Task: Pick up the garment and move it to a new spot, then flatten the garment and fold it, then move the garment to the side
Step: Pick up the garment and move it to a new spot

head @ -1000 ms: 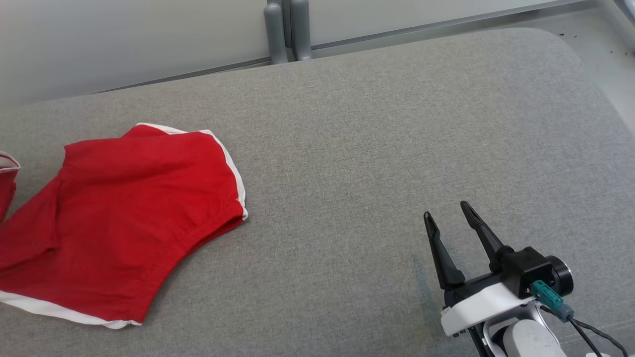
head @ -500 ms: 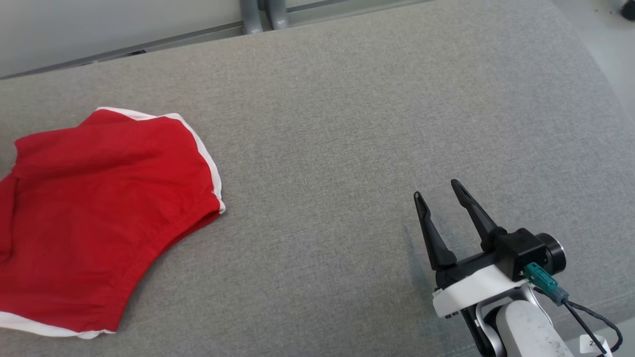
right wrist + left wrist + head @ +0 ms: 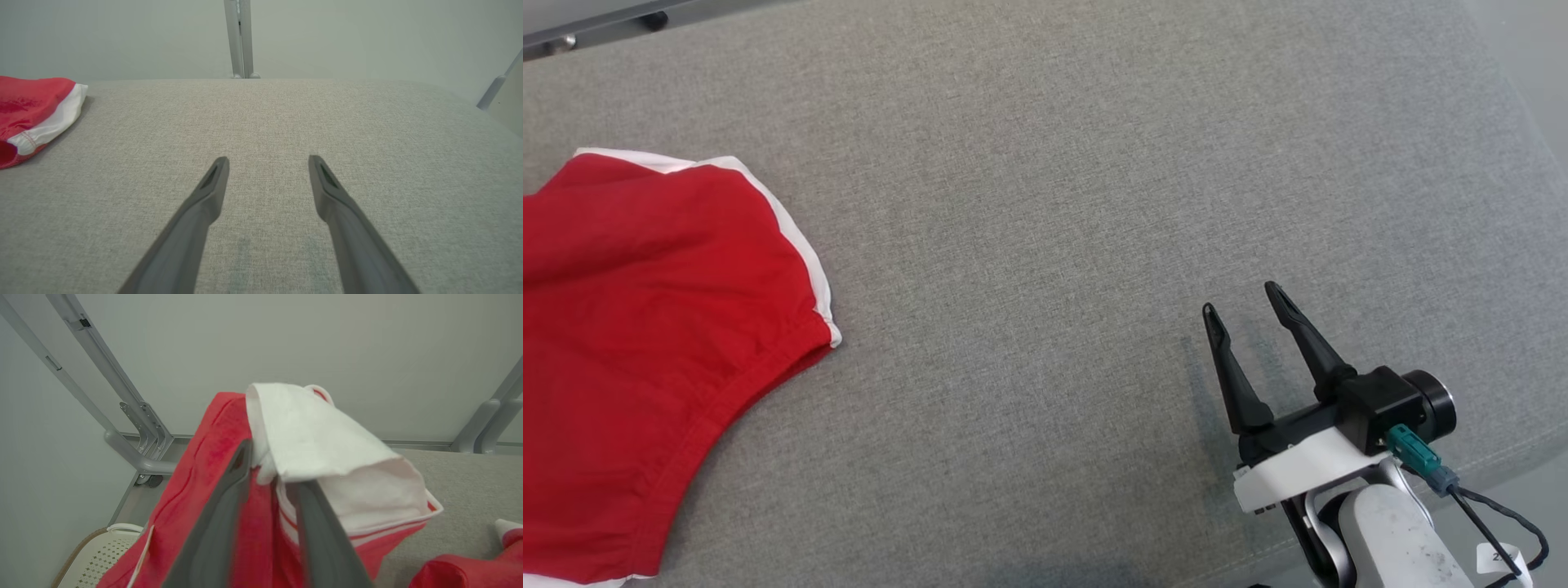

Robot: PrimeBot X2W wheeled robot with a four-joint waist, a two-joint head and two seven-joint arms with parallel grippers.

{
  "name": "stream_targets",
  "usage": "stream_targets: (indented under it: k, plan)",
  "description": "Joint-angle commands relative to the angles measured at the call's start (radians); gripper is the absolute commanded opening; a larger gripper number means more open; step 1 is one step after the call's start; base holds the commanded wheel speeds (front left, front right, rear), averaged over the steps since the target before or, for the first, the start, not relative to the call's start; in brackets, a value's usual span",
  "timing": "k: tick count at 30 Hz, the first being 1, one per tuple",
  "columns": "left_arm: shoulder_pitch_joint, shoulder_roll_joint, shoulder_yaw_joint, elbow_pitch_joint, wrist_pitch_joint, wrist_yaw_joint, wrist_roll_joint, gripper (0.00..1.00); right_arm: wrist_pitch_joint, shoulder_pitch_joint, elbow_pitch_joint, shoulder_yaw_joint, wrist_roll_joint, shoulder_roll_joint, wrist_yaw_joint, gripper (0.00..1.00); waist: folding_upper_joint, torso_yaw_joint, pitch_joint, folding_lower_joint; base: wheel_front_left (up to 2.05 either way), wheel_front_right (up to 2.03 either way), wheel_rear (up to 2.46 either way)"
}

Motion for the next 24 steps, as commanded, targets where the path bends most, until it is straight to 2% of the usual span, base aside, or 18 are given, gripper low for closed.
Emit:
stream_targets:
  k: [1,4,6,13,18,21,24]
  plan:
    - [-0.026,-0.018,-0.003,0.031,-0.012,-0.003,0.005,1.0,-0.003,-0.018,-0.004,0.001,-0.014,-0.001,0.0,1.0,0.012,0.005,0.021,-0.0001,0.0,0.0,0.0]
    - [-0.05,-0.061,-0.018,0.083,-0.014,-0.014,0.01,1.0,-0.003,-0.023,-0.003,-0.002,-0.026,-0.002,0.0,1.0,0.012,0.02,0.016,-0.0001,0.0,0.0,0.0]
    - [-0.058,-0.094,-0.022,0.114,0.002,-0.037,-0.008,1.0,-0.003,-0.025,-0.001,-0.003,-0.032,-0.004,0.0,1.0,0.012,0.03,0.006,-0.0001,0.0,0.0,0.0]
    - [-0.082,-0.144,-0.067,0.148,0.046,-0.057,0.013,1.0,-0.003,0.004,0.005,-0.006,-0.034,-0.019,0.0,1.0,0.012,0.083,-0.037,-0.0001,0.0,0.0,0.0]
    - [-0.024,-0.216,-0.085,0.038,0.063,-0.066,-0.016,1.0,-0.003,0.021,0.009,-0.003,-0.026,-0.017,0.0,1.0,0.012,0.115,-0.064,-0.0001,0.0,0.0,0.0]
    - [0.044,-0.261,-0.101,-0.075,0.077,-0.05,-0.039,1.0,-0.003,0.028,0.011,-0.002,-0.025,-0.014,0.0,1.0,0.012,0.129,-0.077,-0.0001,0.0,0.0,0.0]
    - [0.13,-0.287,-0.12,-0.185,0.099,-0.007,-0.049,1.0,-0.003,0.034,0.014,0.003,-0.022,-0.013,0.0,1.0,0.012,0.131,-0.086,-0.0001,0.0,0.0,0.0]
